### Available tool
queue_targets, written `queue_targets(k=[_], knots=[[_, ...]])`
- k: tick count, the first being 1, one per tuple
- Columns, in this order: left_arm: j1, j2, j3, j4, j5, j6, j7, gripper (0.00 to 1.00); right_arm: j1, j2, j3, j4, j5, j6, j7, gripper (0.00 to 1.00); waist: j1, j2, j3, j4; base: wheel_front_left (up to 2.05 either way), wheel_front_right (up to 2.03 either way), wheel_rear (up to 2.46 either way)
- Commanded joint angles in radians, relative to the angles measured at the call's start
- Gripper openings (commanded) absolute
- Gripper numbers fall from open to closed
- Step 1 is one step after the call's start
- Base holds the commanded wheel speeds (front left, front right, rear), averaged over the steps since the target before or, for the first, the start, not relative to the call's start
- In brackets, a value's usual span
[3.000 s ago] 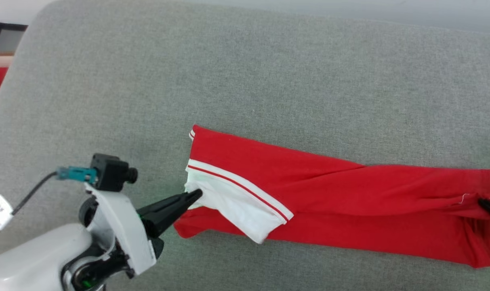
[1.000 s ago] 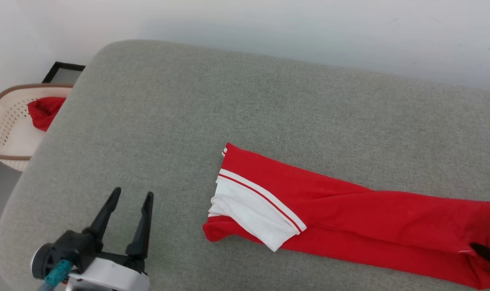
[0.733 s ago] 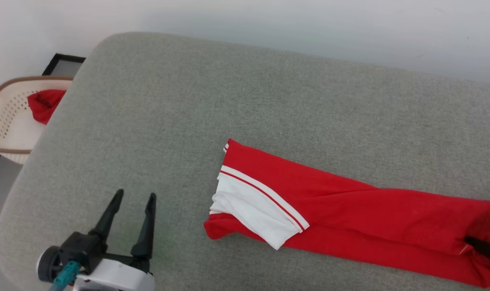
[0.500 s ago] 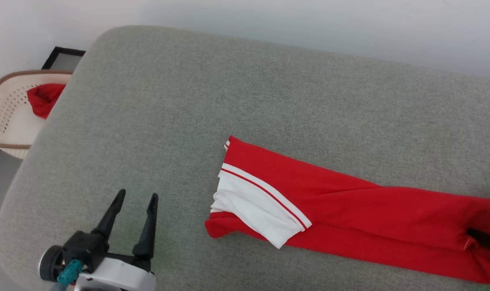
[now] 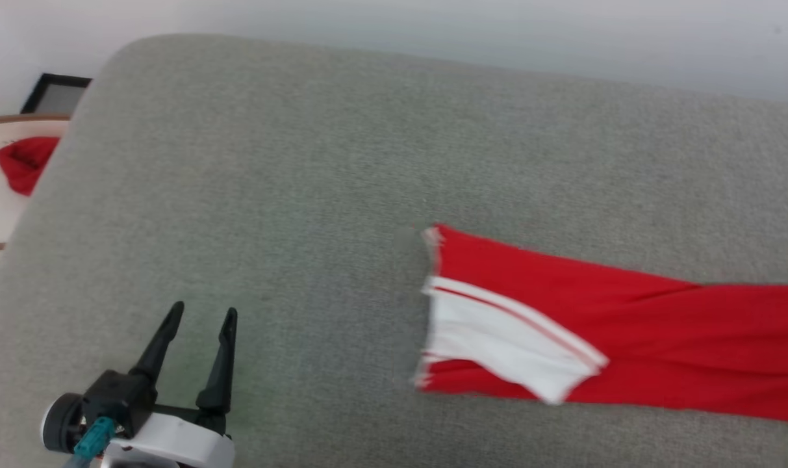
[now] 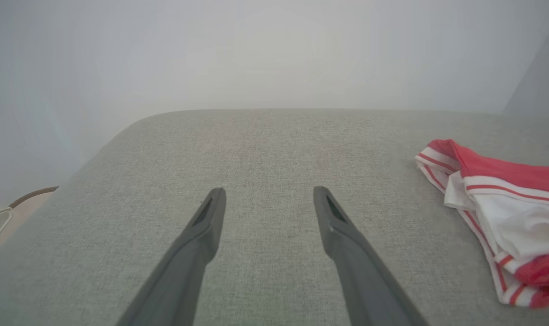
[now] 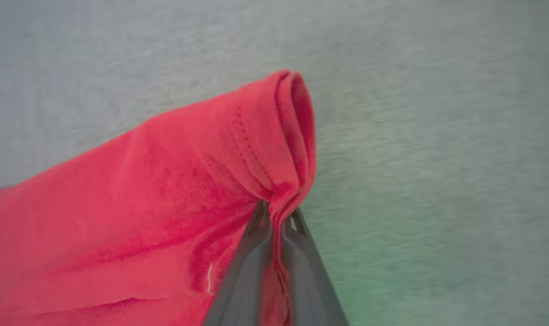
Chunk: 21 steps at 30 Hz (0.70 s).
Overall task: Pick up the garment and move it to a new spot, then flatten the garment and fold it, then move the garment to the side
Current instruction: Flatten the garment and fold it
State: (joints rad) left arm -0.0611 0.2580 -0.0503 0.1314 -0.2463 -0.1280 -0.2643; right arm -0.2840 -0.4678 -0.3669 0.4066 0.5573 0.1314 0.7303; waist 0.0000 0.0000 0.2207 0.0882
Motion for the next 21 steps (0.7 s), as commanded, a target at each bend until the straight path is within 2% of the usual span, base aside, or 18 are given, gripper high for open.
queue_targets(k=[1,7,10,15,21], knots=[[-0.003,0.006,0.002,-0.006,-0.004,-0.004,0.001,1.00,0.005,-0.036,-0.049,0.015,-0.025,-0.001,-0.027,0.00,0.0000,0.0000,0.021,-0.026,0.00,0.00,0.00],[-0.017,0.014,-0.003,-0.007,-0.008,-0.004,0.001,1.00,-0.012,-0.081,-0.162,0.068,-0.072,-0.001,-0.084,0.00,0.0000,0.0000,0.037,-0.046,0.00,0.00,0.00],[-0.020,0.013,-0.006,-0.002,-0.008,-0.003,0.001,1.00,-0.015,-0.091,-0.135,0.080,-0.073,-0.001,-0.107,0.00,0.0000,0.0000,0.036,-0.054,0.00,0.00,0.00],[-0.007,0.002,-0.010,0.016,-0.003,-0.003,0.001,1.00,0.004,-0.062,-0.028,0.013,-0.029,-0.001,-0.116,0.00,0.0000,0.0000,0.008,-0.062,0.00,0.00,0.00],[0.007,-0.008,-0.011,0.021,0.011,-0.003,0.001,1.00,0.075,-0.036,0.154,-0.197,0.048,-0.001,-0.062,0.00,0.0000,0.0000,-0.026,-0.055,0.00,0.00,0.00]])
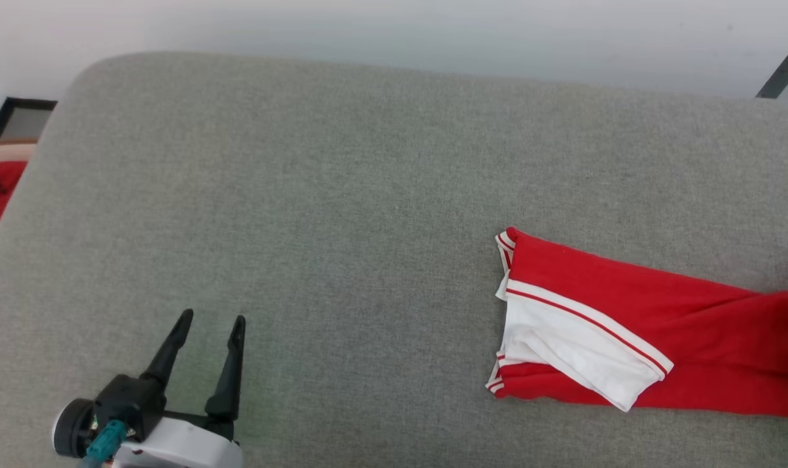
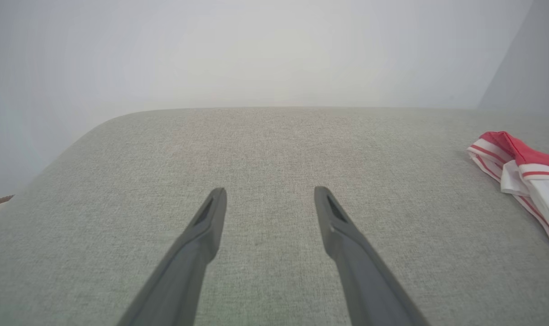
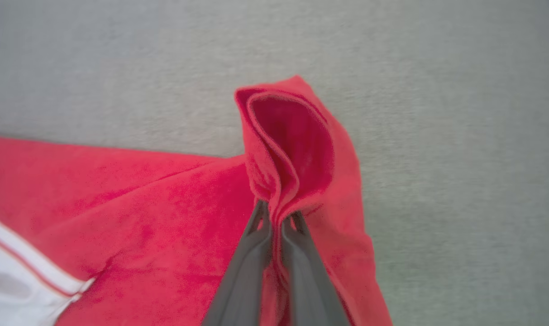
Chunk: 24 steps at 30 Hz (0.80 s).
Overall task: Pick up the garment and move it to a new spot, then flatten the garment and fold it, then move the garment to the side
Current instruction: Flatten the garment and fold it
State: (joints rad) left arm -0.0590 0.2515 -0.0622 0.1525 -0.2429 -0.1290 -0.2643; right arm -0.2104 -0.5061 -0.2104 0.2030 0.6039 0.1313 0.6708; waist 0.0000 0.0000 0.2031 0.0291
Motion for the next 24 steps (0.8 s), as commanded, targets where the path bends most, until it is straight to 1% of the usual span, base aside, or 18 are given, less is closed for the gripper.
queue_targets(k=[1,6,12,16,18,24], knots=[[0.008,-0.003,0.000,0.000,0.008,-0.002,0.001,1.00,0.014,0.008,0.024,-0.033,0.013,-0.001,0.008,0.00,0.0000,0.0000,-0.015,0.007,0.00,0.00,0.00],[0.024,-0.017,-0.002,0.000,0.011,-0.002,0.001,1.00,0.037,0.039,0.158,-0.195,0.058,-0.001,0.062,0.00,0.0000,0.0000,-0.039,0.024,0.00,0.00,0.00],[0.029,-0.034,-0.017,0.006,0.003,-0.002,0.001,1.00,0.007,0.102,0.311,-0.293,0.069,-0.001,0.101,0.00,0.0000,0.0000,-0.054,0.068,0.00,0.00,0.00],[0.030,-0.037,-0.018,0.008,-0.003,-0.002,0.001,1.00,-0.035,0.139,0.403,-0.311,0.061,-0.001,0.102,0.00,0.0000,0.0000,-0.051,0.095,0.00,0.00,0.00],[0.025,-0.034,-0.022,0.010,-0.002,-0.002,0.001,1.00,-0.061,0.147,0.445,-0.302,0.051,-0.001,0.098,0.00,0.0000,0.0000,-0.044,0.110,0.00,0.00,0.00],[-0.002,-0.025,-0.031,0.011,-0.013,-0.002,0.001,1.00,-0.125,0.155,0.544,-0.216,0.030,-0.001,0.069,0.00,0.0000,0.0000,-0.026,0.143,0.00,0.00,0.00]])
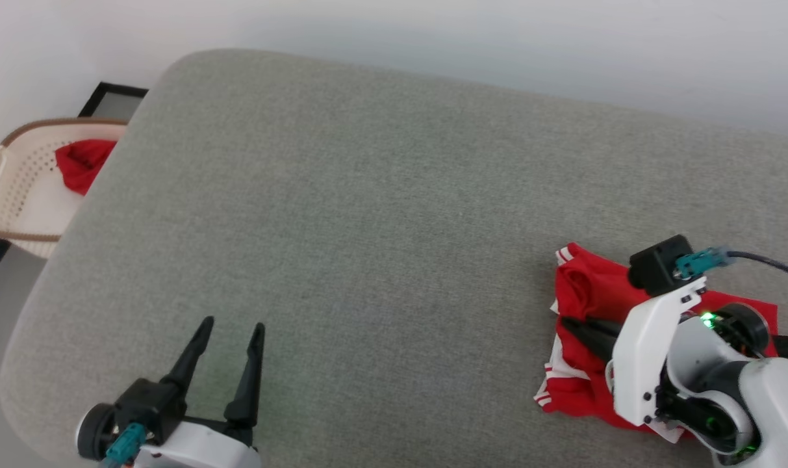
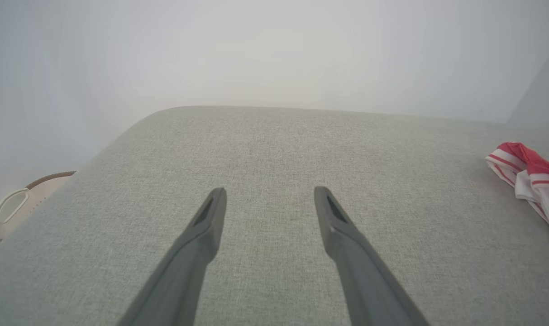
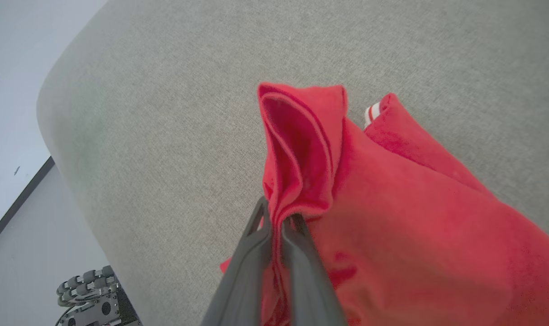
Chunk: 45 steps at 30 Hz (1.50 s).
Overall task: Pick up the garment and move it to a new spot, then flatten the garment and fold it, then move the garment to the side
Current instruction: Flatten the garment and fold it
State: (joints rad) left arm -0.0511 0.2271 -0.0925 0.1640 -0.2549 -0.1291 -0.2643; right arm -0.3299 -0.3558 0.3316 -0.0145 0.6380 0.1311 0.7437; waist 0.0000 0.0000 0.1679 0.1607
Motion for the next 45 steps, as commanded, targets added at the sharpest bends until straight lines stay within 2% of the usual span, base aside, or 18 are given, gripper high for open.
queue_targets(k=[1,5,14,15,16,17,18,24,29,34,38,45], knots=[[-0.013,-0.002,-0.005,0.001,-0.001,-0.002,0.001,1.00,-0.010,0.009,0.014,0.024,0.001,-0.001,-0.012,0.00,0.0000,0.0000,0.013,0.015,0.00,0.00,0.00],[-0.029,-0.006,-0.020,0.008,-0.005,-0.002,0.001,1.00,-0.030,0.007,0.046,0.118,-0.001,-0.001,-0.065,0.00,0.0000,0.0000,0.020,0.026,0.00,0.00,0.00],[-0.043,-0.003,-0.031,0.029,-0.018,-0.002,0.001,1.00,-0.081,0.048,0.105,0.328,0.025,-0.001,-0.223,0.00,0.0000,0.0000,0.008,0.011,0.00,0.00,0.00],[-0.042,-0.001,-0.028,0.032,-0.020,-0.002,0.001,1.00,-0.087,0.053,0.124,0.335,0.032,-0.001,-0.238,0.05,0.0000,0.0000,0.002,0.006,0.00,0.00,0.00],[-0.039,0.001,-0.027,0.033,-0.022,-0.002,0.001,1.00,-0.092,0.058,0.135,0.342,0.046,-0.001,-0.251,0.33,0.0000,0.0000,-0.005,0.000,0.00,0.00,0.00],[-0.035,0.003,-0.025,0.035,-0.020,-0.002,0.001,1.00,-0.096,0.061,0.144,0.346,0.062,-0.001,-0.263,0.78,0.0000,0.0000,-0.013,-0.008,0.00,0.00,0.00],[-0.031,0.003,-0.025,0.038,-0.020,-0.002,0.001,1.00,-0.102,0.058,0.153,0.347,0.074,-0.001,-0.274,1.00,0.0000,0.0000,-0.021,-0.015,0.00,0.00,0.00],[-0.009,0.015,-0.023,0.058,-0.034,-0.002,0.001,1.00,-0.110,0.002,0.173,0.324,0.136,-0.001,-0.368,1.00,0.0000,0.0000,-0.079,-0.064,0.00,0.00,0.00],[0.012,0.012,-0.032,0.084,-0.054,-0.002,0.001,1.00,-0.060,-0.095,0.163,0.300,0.175,-0.001,-0.490,1.00,0.0000,0.0000,-0.131,-0.100,0.00,0.00,0.00],[0.028,0.008,-0.046,0.126,-0.078,-0.002,0.001,1.00,0.015,-0.174,0.107,0.344,0.182,-0.001,-0.611,1.00,0.0000,0.0000,-0.162,-0.123,0.00,0.00,0.00],[0.037,0.021,-0.045,0.145,-0.096,-0.002,0.001,1.00,0.070,-0.182,0.040,0.380,0.168,-0.001,-0.698,1.00,0.0000,0.0000,-0.169,-0.143,0.00,0.00,0.00],[0.068,0.038,-0.019,0.136,-0.095,-0.002,0.001,1.00,0.159,-0.106,-0.064,0.427,0.094,-0.001,-0.863,1.00,0.0000,0.0000,-0.196,-0.159,0.00,0.00,0.00]])
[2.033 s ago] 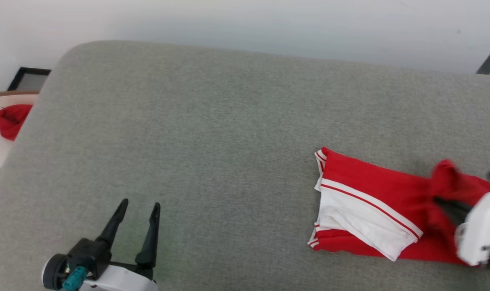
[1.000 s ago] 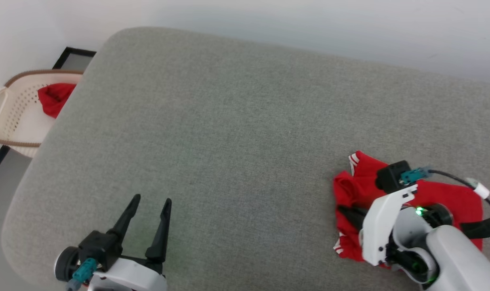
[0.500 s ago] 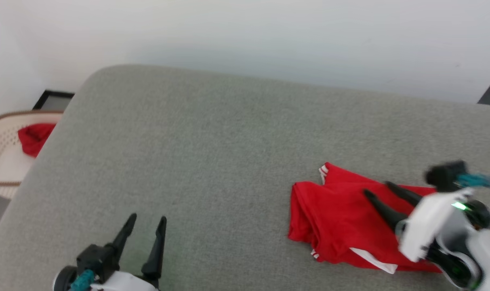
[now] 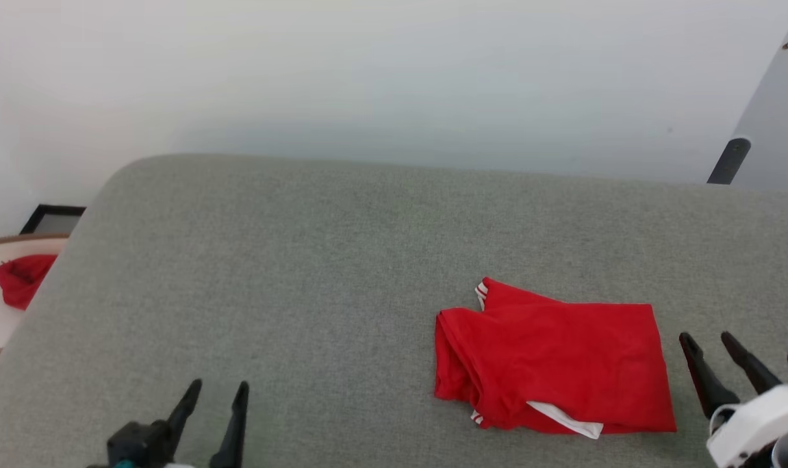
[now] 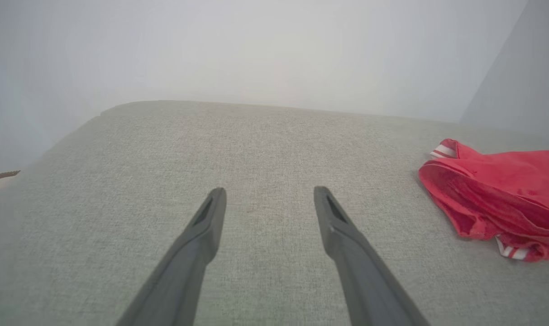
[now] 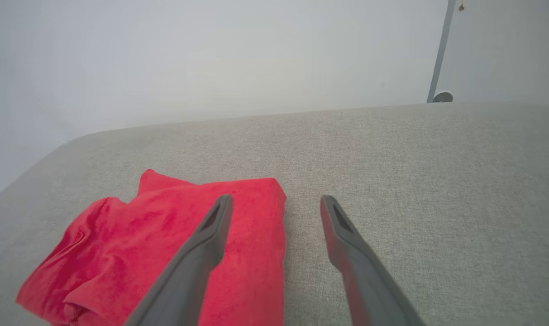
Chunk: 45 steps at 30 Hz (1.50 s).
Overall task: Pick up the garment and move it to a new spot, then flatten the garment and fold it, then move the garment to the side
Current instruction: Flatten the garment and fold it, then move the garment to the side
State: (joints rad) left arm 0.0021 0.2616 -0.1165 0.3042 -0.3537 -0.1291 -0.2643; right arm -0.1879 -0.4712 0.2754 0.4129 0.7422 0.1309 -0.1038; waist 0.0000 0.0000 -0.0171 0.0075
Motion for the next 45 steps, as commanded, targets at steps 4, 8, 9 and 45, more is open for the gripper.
queue_targets(k=[4,8,9,45], knots=[[0.051,0.006,0.023,-0.034,0.020,-0.002,0.001,1.00,0.070,0.044,-0.064,-0.015,-0.072,0.000,-0.091,1.00,0.0000,0.0000,-0.030,0.003,0.00,0.00,0.00],[0.077,0.003,0.041,-0.071,0.035,-0.002,0.001,1.00,0.106,0.075,-0.130,-0.048,-0.119,0.000,-0.124,1.00,0.0000,0.0000,-0.042,0.013,0.00,0.00,0.00],[0.085,0.002,0.044,-0.082,0.041,-0.002,0.001,1.00,0.120,0.086,-0.155,-0.062,-0.135,0.000,-0.132,1.00,0.0000,0.0000,-0.045,0.018,0.00,0.00,0.00],[0.237,0.001,0.056,-0.261,0.040,-0.002,0.001,1.00,0.478,0.304,-0.479,-0.510,-0.330,-0.001,0.004,1.00,0.0000,0.0000,-0.070,0.064,0.00,0.00,0.00]])
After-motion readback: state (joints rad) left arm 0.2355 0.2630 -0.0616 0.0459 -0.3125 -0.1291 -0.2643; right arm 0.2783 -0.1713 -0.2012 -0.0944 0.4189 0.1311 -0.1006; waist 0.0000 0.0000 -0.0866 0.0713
